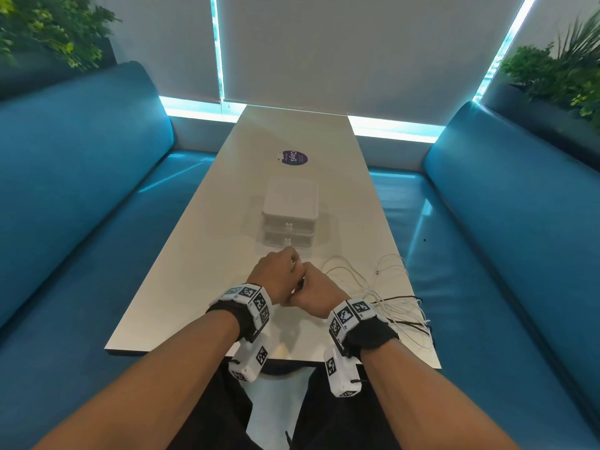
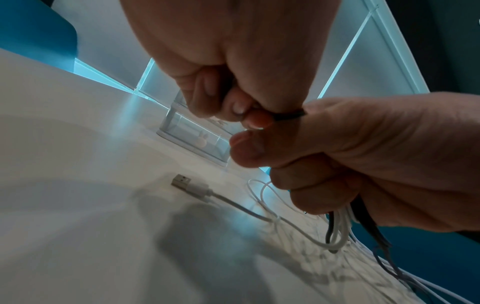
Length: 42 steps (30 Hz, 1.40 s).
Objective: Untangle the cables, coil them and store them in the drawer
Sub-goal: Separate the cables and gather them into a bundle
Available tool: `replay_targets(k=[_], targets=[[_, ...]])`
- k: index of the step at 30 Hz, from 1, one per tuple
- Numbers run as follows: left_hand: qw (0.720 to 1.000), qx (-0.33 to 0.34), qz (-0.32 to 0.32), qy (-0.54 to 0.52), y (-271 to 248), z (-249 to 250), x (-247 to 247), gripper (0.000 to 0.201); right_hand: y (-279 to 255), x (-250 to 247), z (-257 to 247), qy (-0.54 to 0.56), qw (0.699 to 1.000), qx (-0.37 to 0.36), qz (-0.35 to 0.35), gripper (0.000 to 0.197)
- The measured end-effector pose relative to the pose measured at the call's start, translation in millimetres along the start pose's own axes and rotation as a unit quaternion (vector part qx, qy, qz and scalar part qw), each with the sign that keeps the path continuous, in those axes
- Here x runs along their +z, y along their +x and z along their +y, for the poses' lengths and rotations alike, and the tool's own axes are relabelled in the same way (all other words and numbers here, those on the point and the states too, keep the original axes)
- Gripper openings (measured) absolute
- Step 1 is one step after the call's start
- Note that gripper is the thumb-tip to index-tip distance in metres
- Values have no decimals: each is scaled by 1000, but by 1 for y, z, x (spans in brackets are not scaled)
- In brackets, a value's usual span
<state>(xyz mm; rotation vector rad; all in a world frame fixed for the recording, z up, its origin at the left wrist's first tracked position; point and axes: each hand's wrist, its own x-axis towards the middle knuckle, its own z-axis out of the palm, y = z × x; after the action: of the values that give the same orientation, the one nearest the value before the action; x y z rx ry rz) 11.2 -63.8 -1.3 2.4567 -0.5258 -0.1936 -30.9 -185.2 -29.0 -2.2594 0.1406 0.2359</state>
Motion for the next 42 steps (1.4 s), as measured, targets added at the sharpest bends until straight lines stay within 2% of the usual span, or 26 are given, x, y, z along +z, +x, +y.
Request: replay_targets(k=[6, 9, 14, 17, 19, 23, 28, 32, 38, 42], targets=[[999, 7, -10, -47, 2, -5, -3, 35, -3, -4, -5, 27, 999, -20, -9, 53], [998, 10, 0, -60, 3, -9, -1, 33, -5, -4, -9, 6, 1000, -27, -9, 43], [996, 17, -16, -91, 2, -12, -1, 34, -5, -3, -12, 3, 1000, 20, 9, 61], [997, 28, -27, -69, -2, -12, 1, 40, 2, 2, -5, -6, 1000, 14, 2, 67], [998, 35, -19, -42, -4, -13, 0, 42, 5, 4, -4, -12, 1000, 3, -1, 61], [998, 47, 4, 29, -1, -9, -5, 35, -3, -2, -14, -39, 999, -22, 5, 32], [996, 47, 8, 69, 3, -4, -12, 29, -9, -6, -17, -59, 997, -39, 7, 11], [998, 36, 10, 55, 3, -8, -17, 29, -15, -7, -16, -116, 991, -60, 1, 24], [999, 18, 31, 41, 4, -12, -30, 33, -27, -15, -4, -199, 974, -106, 1, 26], [998, 20, 47, 26, 6, -18, -25, 34, -30, -16, -3, -268, 959, -97, 7, 30]])
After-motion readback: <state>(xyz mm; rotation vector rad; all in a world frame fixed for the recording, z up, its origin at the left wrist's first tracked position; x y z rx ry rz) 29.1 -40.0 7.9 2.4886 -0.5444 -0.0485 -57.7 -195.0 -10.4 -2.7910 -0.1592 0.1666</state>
